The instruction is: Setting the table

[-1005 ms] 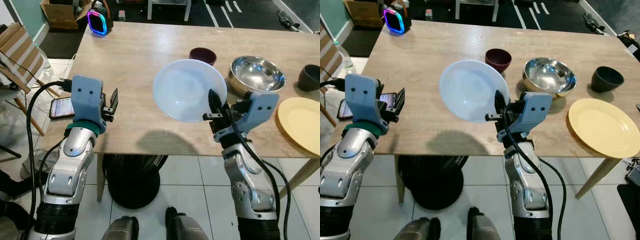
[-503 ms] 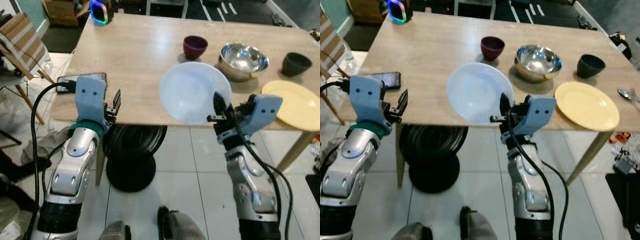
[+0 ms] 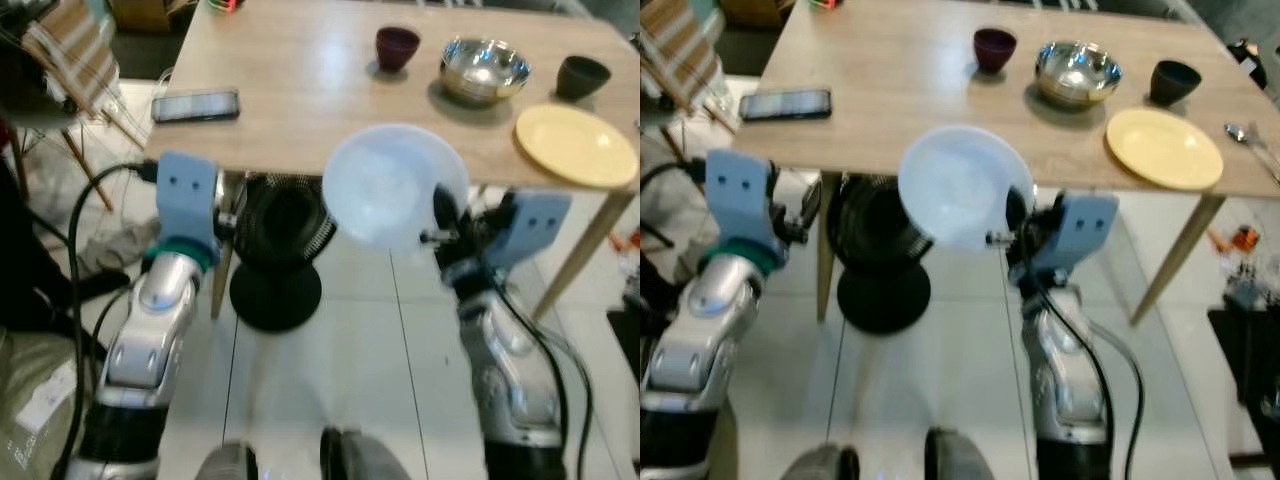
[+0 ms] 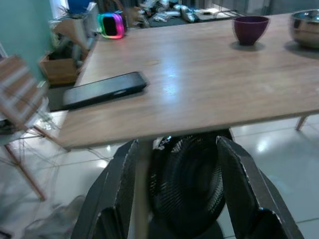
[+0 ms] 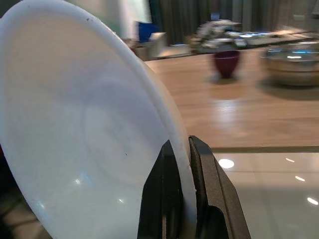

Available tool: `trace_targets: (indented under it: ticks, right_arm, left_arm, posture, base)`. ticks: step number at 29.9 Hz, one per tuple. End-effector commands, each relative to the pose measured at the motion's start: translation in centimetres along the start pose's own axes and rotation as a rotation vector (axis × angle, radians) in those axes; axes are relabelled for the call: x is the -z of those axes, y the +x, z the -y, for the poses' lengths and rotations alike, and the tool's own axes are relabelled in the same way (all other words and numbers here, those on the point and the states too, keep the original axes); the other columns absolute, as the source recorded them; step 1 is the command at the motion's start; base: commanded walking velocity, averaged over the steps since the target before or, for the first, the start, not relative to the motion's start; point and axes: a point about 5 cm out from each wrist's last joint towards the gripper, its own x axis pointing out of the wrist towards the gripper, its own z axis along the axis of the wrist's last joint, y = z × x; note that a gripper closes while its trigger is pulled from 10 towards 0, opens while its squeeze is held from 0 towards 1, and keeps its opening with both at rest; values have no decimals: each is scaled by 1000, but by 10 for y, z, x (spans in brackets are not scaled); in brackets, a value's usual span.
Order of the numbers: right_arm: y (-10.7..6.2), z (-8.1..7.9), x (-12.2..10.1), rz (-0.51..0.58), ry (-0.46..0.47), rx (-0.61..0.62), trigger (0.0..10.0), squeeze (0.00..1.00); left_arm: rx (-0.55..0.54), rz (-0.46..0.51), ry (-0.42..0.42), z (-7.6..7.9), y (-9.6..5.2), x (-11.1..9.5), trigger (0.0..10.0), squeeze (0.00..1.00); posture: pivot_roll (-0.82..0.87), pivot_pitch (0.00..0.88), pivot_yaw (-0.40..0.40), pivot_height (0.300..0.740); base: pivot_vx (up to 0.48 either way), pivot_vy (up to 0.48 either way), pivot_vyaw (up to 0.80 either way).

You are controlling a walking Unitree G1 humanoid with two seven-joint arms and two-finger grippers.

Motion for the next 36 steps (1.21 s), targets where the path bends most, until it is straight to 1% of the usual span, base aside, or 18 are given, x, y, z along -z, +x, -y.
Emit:
trace_targets:
  ticks: [1, 36]
  right_arm:
    - [-1, 3, -2, 6, -17, 6, 10000, 0]
    - [-1, 4, -1, 6, -30, 7, 10000, 0]
  left_arm:
    - [7, -8, -7, 3, -1, 3, 10000, 0]
    - [32, -3, -12, 8, 3, 3, 10000, 0]
  posture:
    - [11, 13, 10, 740]
    - [-6, 0, 24, 740]
  base:
    - [-390, 0, 0]
    - [-391, 0, 0]
